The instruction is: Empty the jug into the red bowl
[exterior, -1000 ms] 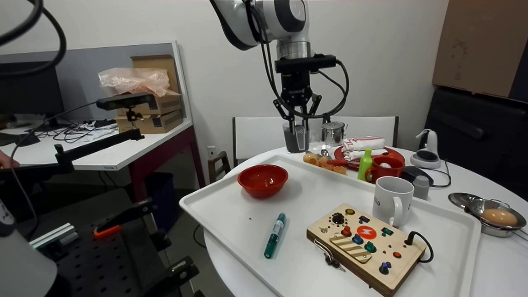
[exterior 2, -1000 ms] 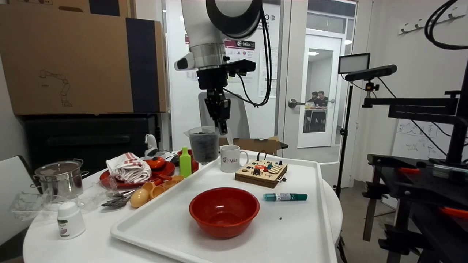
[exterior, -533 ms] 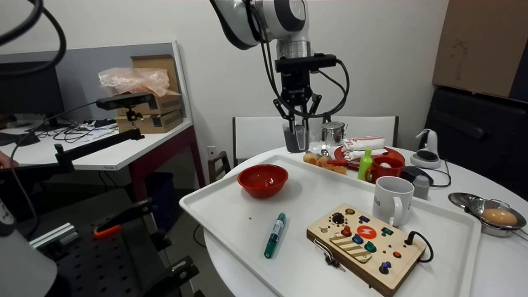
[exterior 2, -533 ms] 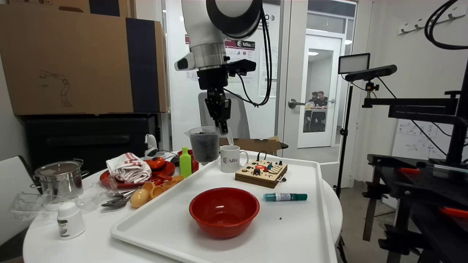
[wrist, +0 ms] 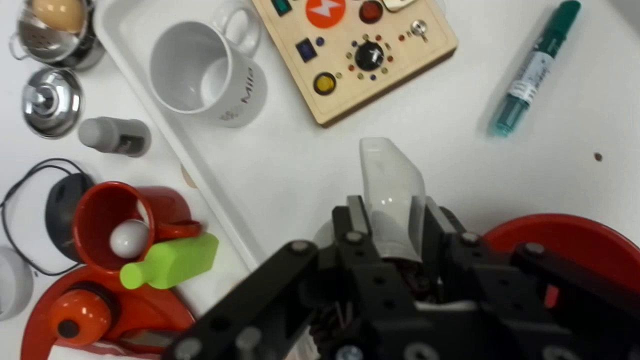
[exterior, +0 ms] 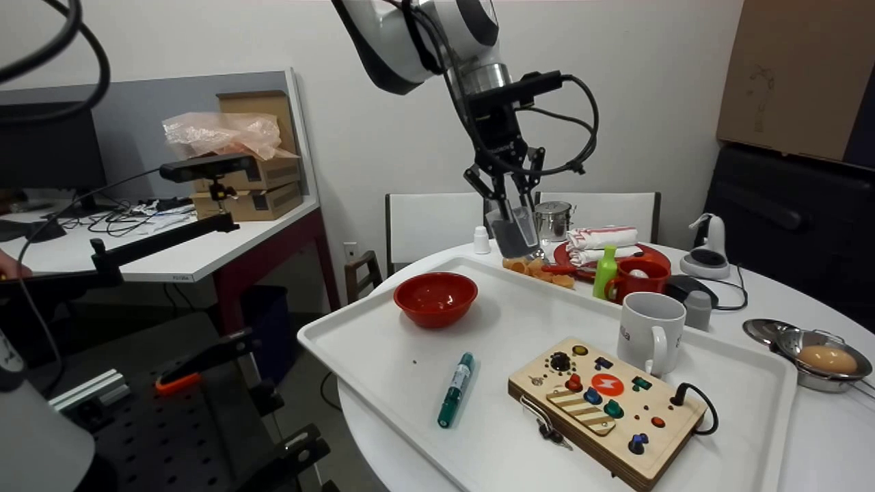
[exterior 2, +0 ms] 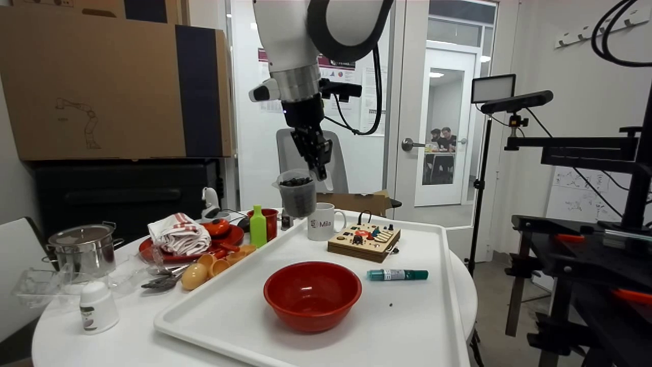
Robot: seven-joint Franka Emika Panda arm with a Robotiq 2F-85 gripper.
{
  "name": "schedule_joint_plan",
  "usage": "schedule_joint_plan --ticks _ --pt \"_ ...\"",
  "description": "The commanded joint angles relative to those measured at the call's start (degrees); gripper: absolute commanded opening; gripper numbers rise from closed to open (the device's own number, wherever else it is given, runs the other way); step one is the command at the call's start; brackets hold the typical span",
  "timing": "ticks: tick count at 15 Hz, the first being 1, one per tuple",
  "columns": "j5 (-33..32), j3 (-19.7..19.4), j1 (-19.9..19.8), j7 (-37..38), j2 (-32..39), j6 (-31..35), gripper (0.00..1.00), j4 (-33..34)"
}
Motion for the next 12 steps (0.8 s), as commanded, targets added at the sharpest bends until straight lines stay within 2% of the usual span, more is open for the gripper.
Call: schedule_joint_plan --ticks 1,5,8,11,12 --pt "-11.7 -2.1 3.4 5.2 -6.0 -0.3 0.07 -5.9" --pt "-17.7 0.5 2.7 4.5 -9.7 0.2 0.07 -9.8" --pt "-18.9 2.3 2.2 2.0 -11.2 0.1 0.07 -12.7" --pt "-20.5 2.8 2.2 3.4 -12.4 -0.4 0.07 -14.5" --pt "-18.8 3.1 1.9 3.1 -9.6 -0.3 0.28 -12.0"
